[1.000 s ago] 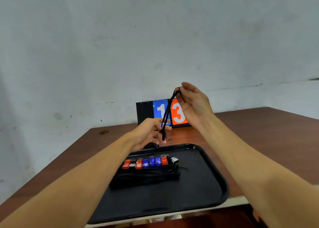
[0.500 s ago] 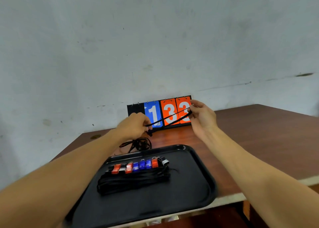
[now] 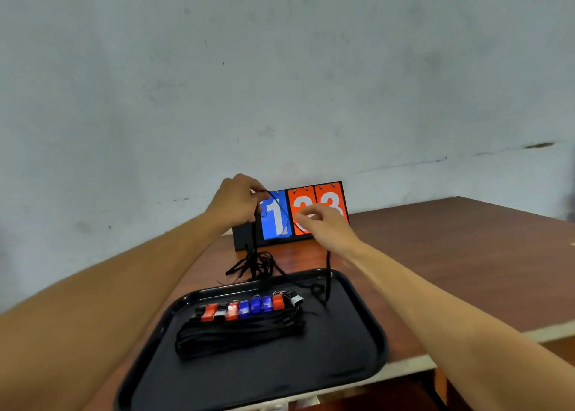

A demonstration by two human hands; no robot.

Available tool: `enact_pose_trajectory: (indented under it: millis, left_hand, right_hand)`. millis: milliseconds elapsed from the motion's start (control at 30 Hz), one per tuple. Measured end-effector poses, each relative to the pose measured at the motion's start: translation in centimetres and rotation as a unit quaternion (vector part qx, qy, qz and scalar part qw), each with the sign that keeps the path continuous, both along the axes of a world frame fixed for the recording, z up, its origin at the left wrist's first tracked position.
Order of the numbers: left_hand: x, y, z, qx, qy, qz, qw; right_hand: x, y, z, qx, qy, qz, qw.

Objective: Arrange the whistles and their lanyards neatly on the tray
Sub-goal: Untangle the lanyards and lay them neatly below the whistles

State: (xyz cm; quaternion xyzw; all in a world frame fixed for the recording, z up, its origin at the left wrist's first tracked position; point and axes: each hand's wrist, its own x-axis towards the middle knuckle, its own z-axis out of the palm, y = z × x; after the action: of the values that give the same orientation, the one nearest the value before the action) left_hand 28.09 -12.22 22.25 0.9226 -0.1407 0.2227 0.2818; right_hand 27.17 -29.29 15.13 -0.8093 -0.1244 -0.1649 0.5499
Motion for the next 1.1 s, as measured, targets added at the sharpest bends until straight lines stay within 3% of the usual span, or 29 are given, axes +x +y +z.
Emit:
enact_pose_trajectory:
  millis: [100, 267, 400, 533, 600, 1100]
  left_hand:
    - [-0.2, -0.1, 0.2, -0.042, 0.009, -0.015, 0.999]
    - [-0.4, 0.6, 0.8, -0.113, 0.008, -0.037, 0.993]
    - [-0.5, 2.3, 1.4, -0.178, 0.007, -0.044, 0.983]
    - [0.2, 4.8, 1.2, -0.152, -0.061, 0.024, 0.986]
    - [0.7, 6.3, 0.8, -0.115, -0.092, 0.062, 0.987]
    - [6.8, 14.9, -3.4, -0.216, -0.146, 0.146, 0.954]
  right_hand:
    - [0.2, 2.3, 0.1, -0.083, 0.012, 0.041, 0.996]
    - [0.4, 5.4, 0.7, -0.018, 0.08, 0.138, 0.987]
    - [1.3, 7.0, 0.1, -0.015, 0.064, 0.171, 0.983]
    - [2.7, 7.4, -1.1, -0.209, 0.038, 0.153, 0.965]
    - [3.6, 7.5, -1.6, -0.264, 0.026, 0.141, 0.954]
    - [11.0, 10.2, 0.3, -0.302, -0.077, 0.091, 0.946]
